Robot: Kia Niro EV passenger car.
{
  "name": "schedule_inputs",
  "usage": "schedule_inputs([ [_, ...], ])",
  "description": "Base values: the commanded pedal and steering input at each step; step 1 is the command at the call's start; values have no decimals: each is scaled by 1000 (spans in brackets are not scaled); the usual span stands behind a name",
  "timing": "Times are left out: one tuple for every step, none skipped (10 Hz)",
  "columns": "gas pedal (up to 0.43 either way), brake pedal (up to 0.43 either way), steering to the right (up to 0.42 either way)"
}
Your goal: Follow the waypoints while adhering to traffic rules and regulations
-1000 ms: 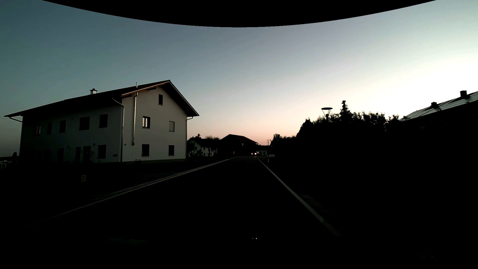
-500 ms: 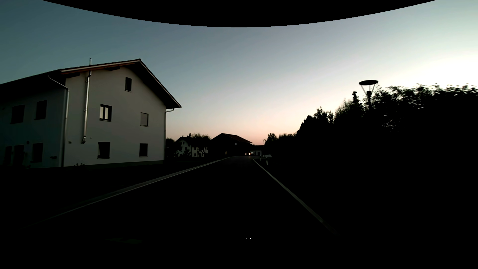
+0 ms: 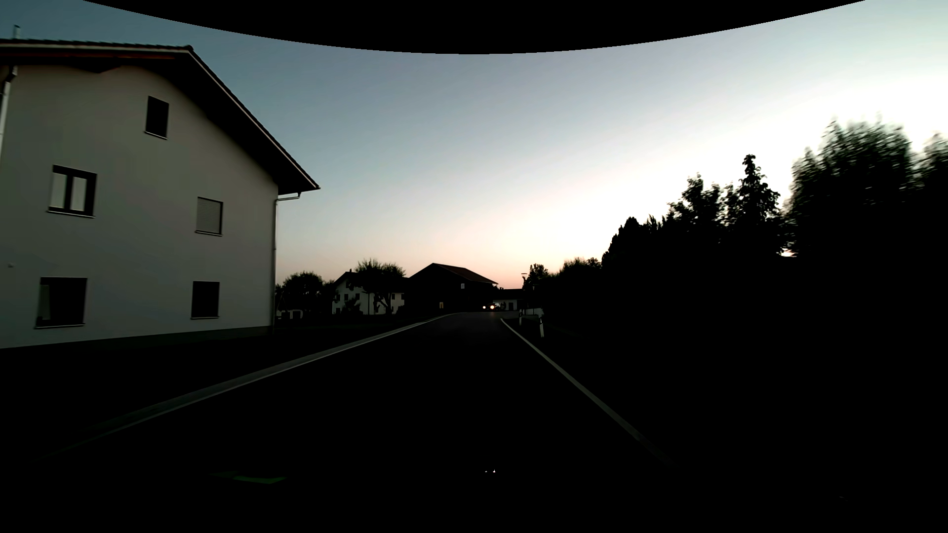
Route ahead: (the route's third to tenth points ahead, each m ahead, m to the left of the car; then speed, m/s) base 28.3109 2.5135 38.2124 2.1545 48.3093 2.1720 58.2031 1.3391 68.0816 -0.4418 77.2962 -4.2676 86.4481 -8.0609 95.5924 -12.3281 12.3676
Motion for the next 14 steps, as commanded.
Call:
schedule_inputs([
  [67,0,4],
  [59,0,4],
  [59,0,4],
  [59,0,4],
  [59,0,3],
  [59,0,1],
  [59,0,-1],
  [59,0,-1],
  [59,0,-1],
  [59,0,-1],
  [59,0,0],
  [59,0,0],
  [59,0,1],
  [59,0,1],
])
